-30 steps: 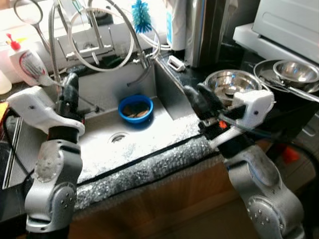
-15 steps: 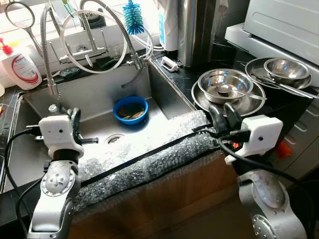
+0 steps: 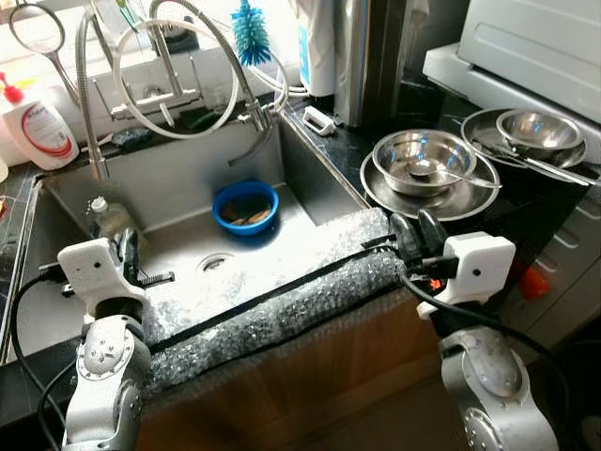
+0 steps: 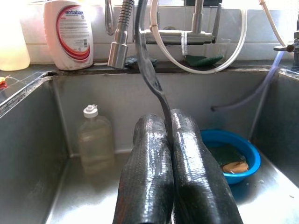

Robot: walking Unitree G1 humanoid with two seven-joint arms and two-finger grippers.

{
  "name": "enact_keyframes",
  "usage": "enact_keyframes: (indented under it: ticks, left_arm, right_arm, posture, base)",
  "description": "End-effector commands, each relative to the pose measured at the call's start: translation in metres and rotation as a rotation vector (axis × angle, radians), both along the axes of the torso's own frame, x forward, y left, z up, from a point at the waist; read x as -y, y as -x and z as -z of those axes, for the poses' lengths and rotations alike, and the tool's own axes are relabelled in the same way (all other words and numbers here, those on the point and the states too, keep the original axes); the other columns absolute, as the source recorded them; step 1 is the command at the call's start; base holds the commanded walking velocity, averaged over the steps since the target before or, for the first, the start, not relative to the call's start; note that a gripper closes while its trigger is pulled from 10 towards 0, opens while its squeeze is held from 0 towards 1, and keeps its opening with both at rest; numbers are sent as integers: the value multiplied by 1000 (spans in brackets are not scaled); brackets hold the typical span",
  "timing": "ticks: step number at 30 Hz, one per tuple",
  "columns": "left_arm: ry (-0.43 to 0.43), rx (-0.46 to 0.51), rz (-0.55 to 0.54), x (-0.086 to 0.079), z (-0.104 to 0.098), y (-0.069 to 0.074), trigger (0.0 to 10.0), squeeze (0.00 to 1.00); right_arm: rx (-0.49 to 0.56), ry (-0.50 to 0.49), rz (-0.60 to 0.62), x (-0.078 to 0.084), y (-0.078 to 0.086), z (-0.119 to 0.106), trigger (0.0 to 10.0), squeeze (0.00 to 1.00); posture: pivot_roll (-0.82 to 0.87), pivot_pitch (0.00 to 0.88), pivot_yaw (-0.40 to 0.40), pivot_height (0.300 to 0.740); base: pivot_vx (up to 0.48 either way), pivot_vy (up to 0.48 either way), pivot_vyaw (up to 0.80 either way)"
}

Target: Kitchen organization

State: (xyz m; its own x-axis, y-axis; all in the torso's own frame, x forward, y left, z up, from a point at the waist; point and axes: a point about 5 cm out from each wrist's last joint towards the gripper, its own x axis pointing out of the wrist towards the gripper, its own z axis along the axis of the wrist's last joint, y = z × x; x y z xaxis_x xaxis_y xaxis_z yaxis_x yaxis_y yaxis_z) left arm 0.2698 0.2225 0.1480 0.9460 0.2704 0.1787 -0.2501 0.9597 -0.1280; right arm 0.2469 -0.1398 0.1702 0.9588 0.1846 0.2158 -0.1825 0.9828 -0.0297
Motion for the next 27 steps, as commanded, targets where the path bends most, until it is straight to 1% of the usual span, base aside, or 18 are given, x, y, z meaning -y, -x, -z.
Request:
enact_keyframes:
  ticks: [1, 2, 8, 17, 19, 20, 21, 22, 23, 24, 25, 27]
  left_arm:
    - [3, -43, -10, -3, 8, 1, 10000, 757]
    - [9, -43, -7, -3, 8, 1, 10000, 1000]
    - [11, -44, 0, -2, 9, 2, 10000, 1000]
    - [-5, -22, 11, 1, 4, 1, 10000, 1000]
    - [0, 31, 6, 1, -6, 2, 10000, 1000]
    - [-15, 53, 9, 1, -11, 2, 10000, 310]
    - [-27, 67, 11, 2, -15, 2, 10000, 310]
    - [-56, 98, 26, 4, -23, 3, 10000, 0]
    - [-103, 151, 48, 9, -39, 5, 10000, 0]
    - [-134, 182, 57, 11, -49, 7, 10000, 0]
    - [-153, 199, 62, 12, -55, 8, 10000, 0]
    - [-196, 222, 54, 8, -65, 14, 10000, 0]
  right_arm:
    - [1, -4, -1, -1, -1, 1, 10000, 0]
    - [-1, -5, -3, -2, -1, 1, 10000, 0]
    - [-5, -4, 1, -4, -3, 3, 10000, 0]
    - [-6, -11, -1, -7, -3, 3, 10000, 0]
    - [4, -15, 0, -7, -4, 1, 10000, 0]
    - [9, -15, 1, -7, -4, 0, 10000, 0]
    - [12, -14, 1, -7, -5, -1, 10000, 0]
    - [21, -11, 4, -6, -5, -3, 10000, 0]
    - [36, -6, 10, -5, -6, -6, 10000, 0]
    - [46, -3, 15, -3, -7, -9, 10000, 0]
    - [52, -3, 18, -3, -7, -11, 10000, 0]
    - [67, 7, 32, 1, -8, -15, 10000, 0]
  posture:
    - [-167, 35, 117, 740]
    - [-167, 33, 117, 740]
    - [-164, 23, 118, 740]
    - [-164, 9, 120, 740]
    - [-166, 8, 120, 740]
    - [-166, 8, 120, 740]
    - [-166, 8, 120, 740]
    - [-166, 8, 120, 740]
    - [-171, 16, 120, 740]
    - [-170, 22, 120, 740]
    - [-169, 24, 119, 740]
    - [-168, 36, 117, 740]
  base:
    - [0, 0, 0]
    - [0, 0, 0]
    - [0, 0, 0]
    - [0, 0, 0]
    - [0, 0, 0]
    - [0, 0, 0]
    - [0, 0, 0]
    - [0, 0, 0]
    - [0, 0, 0]
    - [0, 0, 0]
    - [0, 0, 0]
    - [0, 0, 0]
